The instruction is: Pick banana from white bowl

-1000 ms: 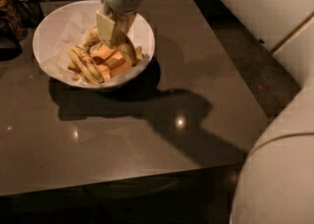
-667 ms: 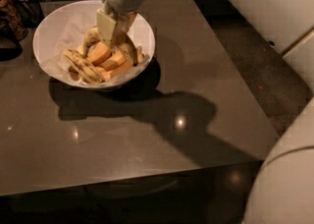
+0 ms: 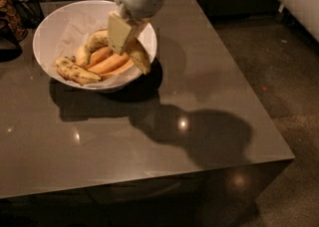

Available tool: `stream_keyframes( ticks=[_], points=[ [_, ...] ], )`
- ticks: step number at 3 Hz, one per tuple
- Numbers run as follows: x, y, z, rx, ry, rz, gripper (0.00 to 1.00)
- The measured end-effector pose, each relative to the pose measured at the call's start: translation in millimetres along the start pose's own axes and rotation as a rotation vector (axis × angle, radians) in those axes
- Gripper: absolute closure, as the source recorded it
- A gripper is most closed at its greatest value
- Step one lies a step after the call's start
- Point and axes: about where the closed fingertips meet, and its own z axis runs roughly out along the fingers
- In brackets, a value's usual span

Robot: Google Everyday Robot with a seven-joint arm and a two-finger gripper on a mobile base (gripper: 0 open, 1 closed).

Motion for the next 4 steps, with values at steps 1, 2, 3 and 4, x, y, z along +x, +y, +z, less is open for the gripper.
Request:
stream_keyframes(
  ticks=[1, 2, 3, 4],
  points=[
    [2, 0, 0, 0.000, 0.000, 0.001, 1.00],
    [-1, 9, -4, 0.004, 0.017, -0.016, 1.00],
    [11, 59, -15, -0.048, 0.049, -0.095, 1.00],
    [10, 59, -15, -0.048, 0.047, -0.100, 1.00]
  ],
)
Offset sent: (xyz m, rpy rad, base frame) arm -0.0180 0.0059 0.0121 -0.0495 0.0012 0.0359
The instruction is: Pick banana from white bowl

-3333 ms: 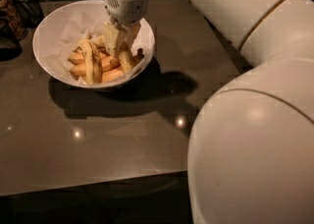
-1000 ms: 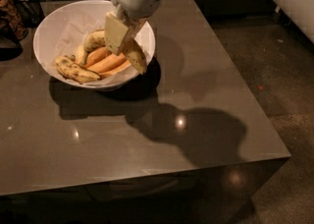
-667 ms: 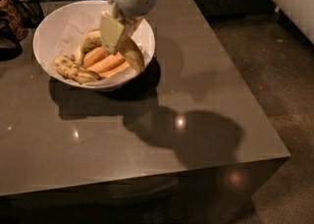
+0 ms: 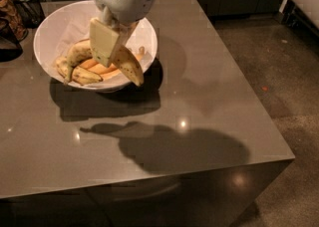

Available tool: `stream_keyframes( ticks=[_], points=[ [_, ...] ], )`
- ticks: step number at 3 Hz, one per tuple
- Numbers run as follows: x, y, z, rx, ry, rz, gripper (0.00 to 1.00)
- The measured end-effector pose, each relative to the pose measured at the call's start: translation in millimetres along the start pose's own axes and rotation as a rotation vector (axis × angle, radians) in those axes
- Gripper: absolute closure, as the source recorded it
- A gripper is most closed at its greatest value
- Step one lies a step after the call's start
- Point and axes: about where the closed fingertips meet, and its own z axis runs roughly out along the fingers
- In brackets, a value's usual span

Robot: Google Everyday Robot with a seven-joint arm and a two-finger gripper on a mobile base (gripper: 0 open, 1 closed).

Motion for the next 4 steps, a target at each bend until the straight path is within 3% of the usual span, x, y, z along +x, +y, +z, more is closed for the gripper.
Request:
stream_keyframes(
  ticks=[3, 4],
  points=[
    [69, 70, -17, -0.028, -0.044, 0.155, 1.00],
    [69, 71, -17, -0.026, -0.046, 0.154, 1.00]
  ],
)
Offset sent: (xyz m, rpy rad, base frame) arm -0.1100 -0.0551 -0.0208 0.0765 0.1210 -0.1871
